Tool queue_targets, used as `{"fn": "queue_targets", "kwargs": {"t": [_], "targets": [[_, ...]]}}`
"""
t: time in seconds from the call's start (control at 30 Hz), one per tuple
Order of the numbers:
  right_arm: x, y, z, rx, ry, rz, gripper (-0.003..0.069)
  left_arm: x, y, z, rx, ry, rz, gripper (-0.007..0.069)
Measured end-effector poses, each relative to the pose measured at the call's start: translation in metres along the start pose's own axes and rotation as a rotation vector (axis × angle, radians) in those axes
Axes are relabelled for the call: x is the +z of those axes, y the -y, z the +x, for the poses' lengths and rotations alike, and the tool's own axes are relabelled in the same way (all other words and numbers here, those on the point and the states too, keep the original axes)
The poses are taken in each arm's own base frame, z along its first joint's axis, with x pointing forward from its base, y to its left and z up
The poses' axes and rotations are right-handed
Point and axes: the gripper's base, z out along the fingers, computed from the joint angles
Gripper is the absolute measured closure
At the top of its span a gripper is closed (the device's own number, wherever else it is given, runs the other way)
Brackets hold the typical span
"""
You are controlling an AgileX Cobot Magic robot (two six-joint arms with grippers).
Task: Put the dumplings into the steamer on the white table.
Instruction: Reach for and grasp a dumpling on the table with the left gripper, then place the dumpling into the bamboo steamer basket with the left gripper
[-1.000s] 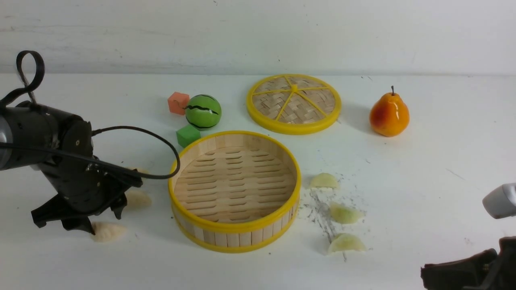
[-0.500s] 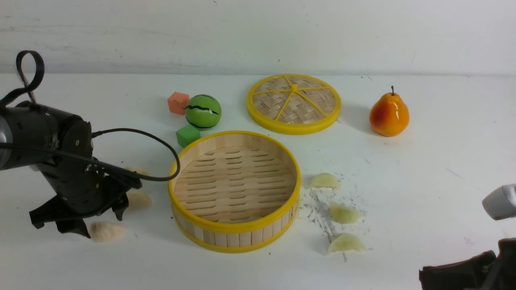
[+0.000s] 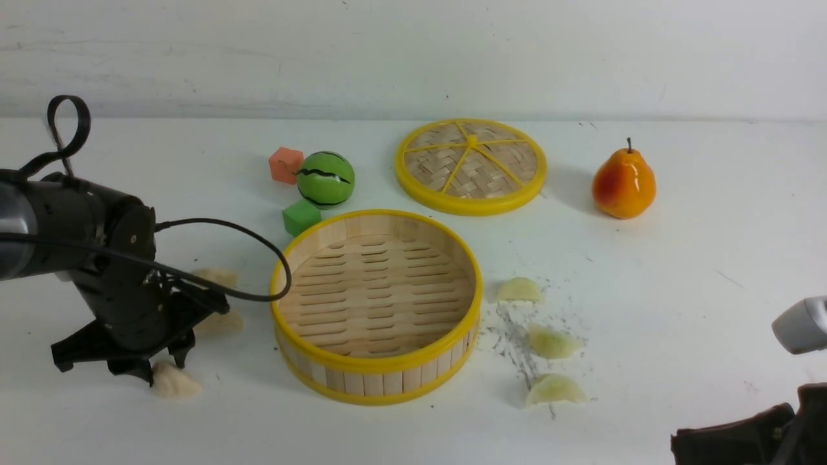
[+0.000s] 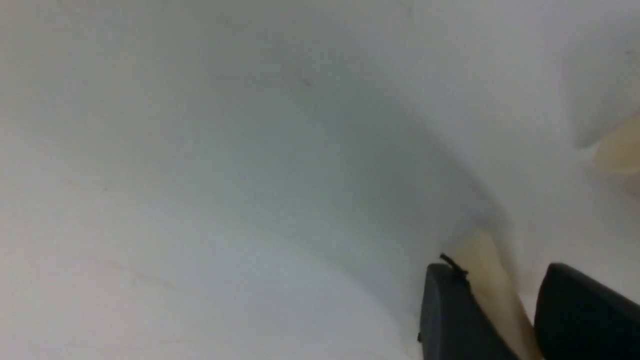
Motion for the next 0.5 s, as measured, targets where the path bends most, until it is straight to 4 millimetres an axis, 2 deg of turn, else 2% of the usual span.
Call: {"fn": "queue_targets", "kwargs": {"t": [0.13,0.37,0.5], "targets": [[0.0,0.0,0.0,0.0,0.0,0.0,0.0636,-0.004,-0.002,0.0,0.057,-0.003,-0.014,0.0421],[0.0,0.0,0.0,0.001,0.003,0.003,0.0636,-0.028,-0.005,-0.002,0.152,0.036,0.008,0.0421],[0.0,0.0,0.0,-0.001,0.003,0.003,0.0636,-0.058,-0.003,-0.001,0.188,0.073,0.101,0.0421]]}}
